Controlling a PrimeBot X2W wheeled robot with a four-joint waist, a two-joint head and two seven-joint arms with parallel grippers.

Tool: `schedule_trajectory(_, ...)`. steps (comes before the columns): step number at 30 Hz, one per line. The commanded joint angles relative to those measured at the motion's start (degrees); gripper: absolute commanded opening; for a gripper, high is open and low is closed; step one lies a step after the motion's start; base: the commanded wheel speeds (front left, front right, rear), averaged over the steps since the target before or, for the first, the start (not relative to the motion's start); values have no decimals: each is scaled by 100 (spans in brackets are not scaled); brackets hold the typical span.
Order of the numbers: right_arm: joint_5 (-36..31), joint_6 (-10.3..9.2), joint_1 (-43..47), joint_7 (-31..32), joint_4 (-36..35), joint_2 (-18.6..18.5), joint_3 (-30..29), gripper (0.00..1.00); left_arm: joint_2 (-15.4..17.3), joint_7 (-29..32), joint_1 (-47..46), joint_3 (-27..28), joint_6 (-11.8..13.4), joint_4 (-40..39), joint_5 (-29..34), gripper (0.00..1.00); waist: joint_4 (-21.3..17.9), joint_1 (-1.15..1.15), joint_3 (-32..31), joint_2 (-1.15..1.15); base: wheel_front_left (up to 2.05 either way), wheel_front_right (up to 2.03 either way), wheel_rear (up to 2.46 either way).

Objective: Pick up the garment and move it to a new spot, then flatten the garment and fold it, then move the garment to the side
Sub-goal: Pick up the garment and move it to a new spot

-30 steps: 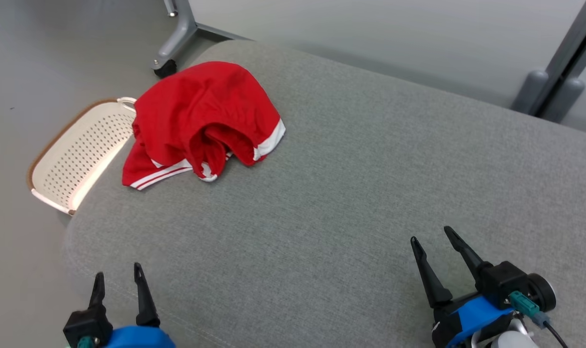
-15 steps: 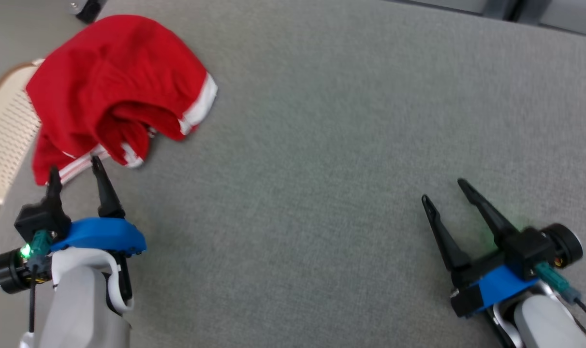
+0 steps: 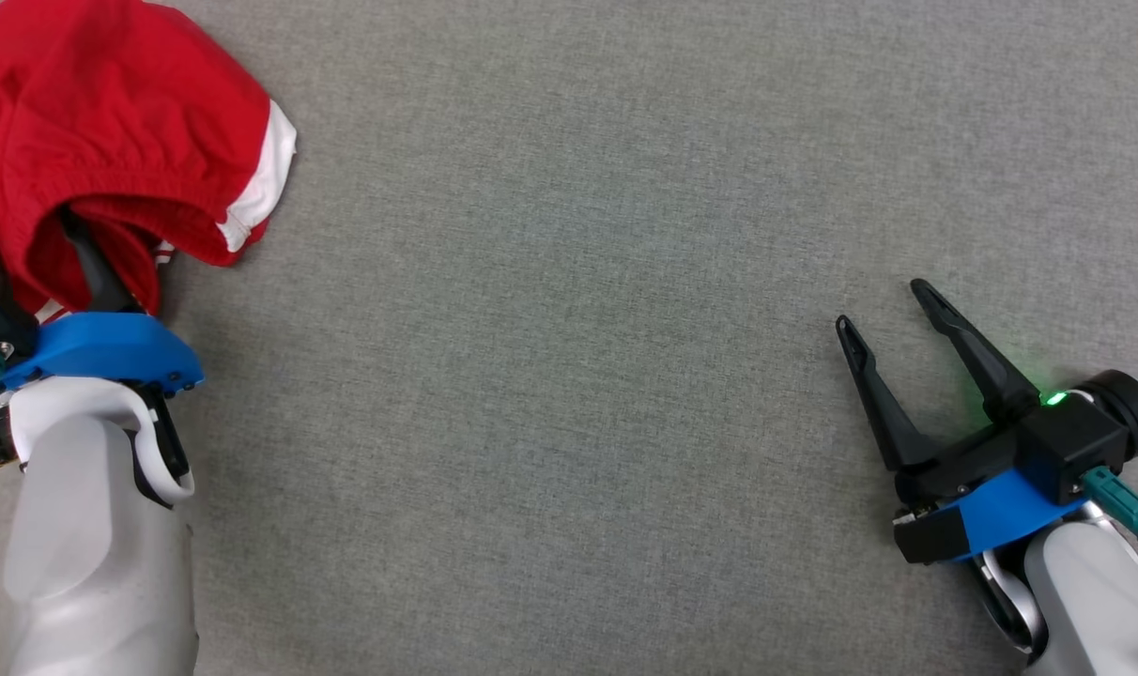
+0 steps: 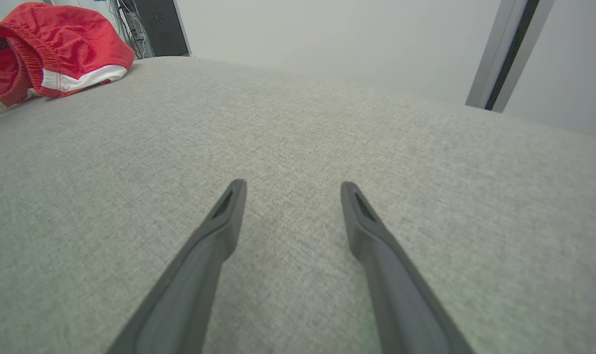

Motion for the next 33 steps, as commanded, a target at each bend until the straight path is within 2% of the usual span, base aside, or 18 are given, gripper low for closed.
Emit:
schedule_trajectory(1, -4, -11, 48, 27, 191, -68, -46, 100, 24, -17, -69, 12, -25, -25, 2, 0, -30, 0, -12, -1, 0, 0, 0)
schedule_trajectory(6, 22, -10, 59, 25, 225, 139, -96, 100, 42, -16, -91, -192, -190, -757, 280, 0, -158, 0, -155, -1, 0, 0, 0)
schedule_trajectory(12, 53, -7, 47, 14, 363, 478, -154, 100, -92, -17, -279, -896, -613, -1648, 620, 0, -397, 0, -539, -1, 0, 0, 0)
schedule_trajectory(16, 69, -7, 78, 14, 499, 711, -155, 100, -270, -17, -357, -1482, -877, -1858, 712, 0, -763, 0, -846, -1, 0, 0, 0)
schedule_trajectory(20, 119, -7, 119, 13, 615, 919, -182, 100, -400, -16, -394, -2105, -1138, -1864, 632, 0, -1290, 0, -1050, -1, 0, 0, 0)
schedule_trajectory(26, 131, -7, 195, 14, 722, 1094, -173, 100, -471, -18, -270, -2910, -1227, -1580, 314, 0, -2107, 0, -1212, -1, 0, 0, 0)
schedule_trajectory(33, 148, -6, 218, 13, 788, 1293, -76, 100, -467, -17, -214, -4161, -965, -1362, -518, 0, -2886, 0, -1258, -1, 0, 0, 0)
